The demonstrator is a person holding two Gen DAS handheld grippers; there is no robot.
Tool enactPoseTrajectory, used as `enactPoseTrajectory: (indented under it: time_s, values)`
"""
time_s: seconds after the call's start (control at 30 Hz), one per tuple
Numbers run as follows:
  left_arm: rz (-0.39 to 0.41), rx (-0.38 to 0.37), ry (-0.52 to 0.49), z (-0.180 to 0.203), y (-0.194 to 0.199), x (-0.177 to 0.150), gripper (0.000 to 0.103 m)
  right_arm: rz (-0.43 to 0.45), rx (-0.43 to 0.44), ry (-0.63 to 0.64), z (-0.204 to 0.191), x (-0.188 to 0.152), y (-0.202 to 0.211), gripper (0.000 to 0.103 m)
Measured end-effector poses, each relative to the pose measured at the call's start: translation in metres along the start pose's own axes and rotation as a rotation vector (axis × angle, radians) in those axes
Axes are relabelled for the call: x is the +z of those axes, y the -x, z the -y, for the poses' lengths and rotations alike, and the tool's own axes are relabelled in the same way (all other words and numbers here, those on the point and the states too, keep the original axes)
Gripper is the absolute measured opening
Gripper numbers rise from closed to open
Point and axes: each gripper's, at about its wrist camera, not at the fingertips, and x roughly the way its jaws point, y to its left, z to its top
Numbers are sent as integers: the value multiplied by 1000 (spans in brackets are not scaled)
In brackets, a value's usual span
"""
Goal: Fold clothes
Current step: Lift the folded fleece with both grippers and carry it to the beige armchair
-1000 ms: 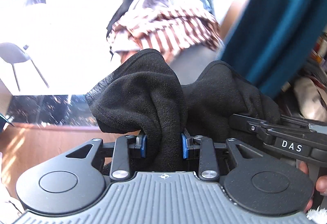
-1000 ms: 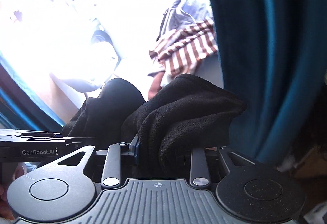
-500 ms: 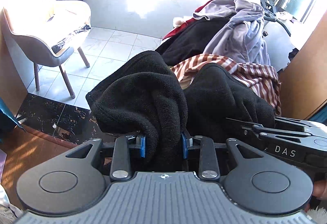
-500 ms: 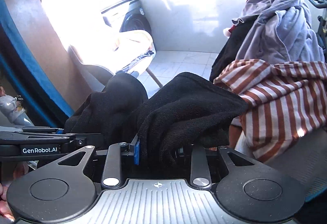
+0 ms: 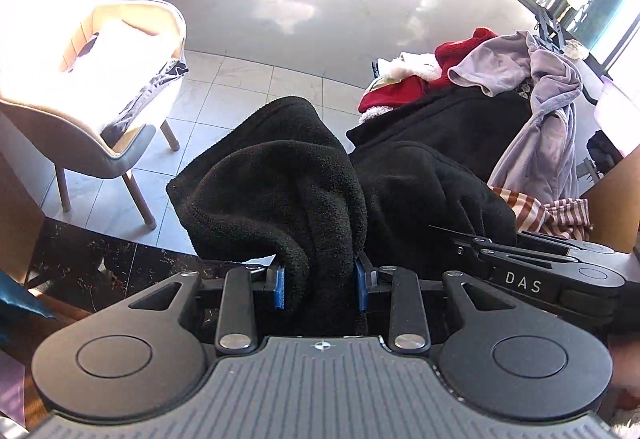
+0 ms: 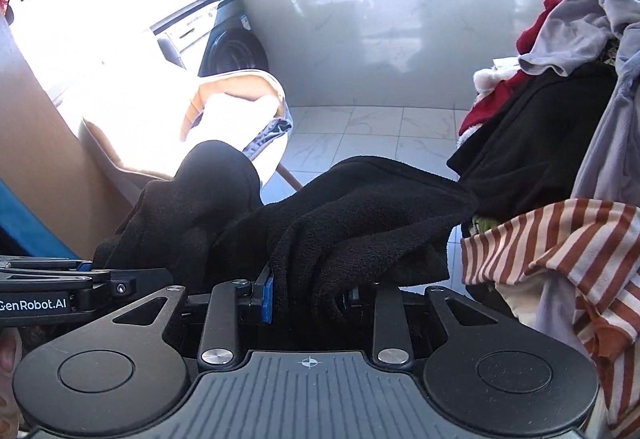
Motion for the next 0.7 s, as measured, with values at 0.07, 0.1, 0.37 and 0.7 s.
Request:
enactPoseTrajectory:
  time_s: [0.07, 0.1, 0.37, 0.7]
  values:
    - [-17, 2, 10, -16, -20, 22, 31, -15, -15, 5, 1, 17, -25, 26]
    - [-20, 9, 10, -22, -29, 32, 31, -25, -17, 5, 4, 27, -42, 26]
    - [-25, 115, 158, -76, -115, 155, 31, -42, 98, 56, 17, 140, -161, 26]
    - [24, 198, 306, -109, -168, 256, 31, -108, 191, 202, 23, 304, -286, 26]
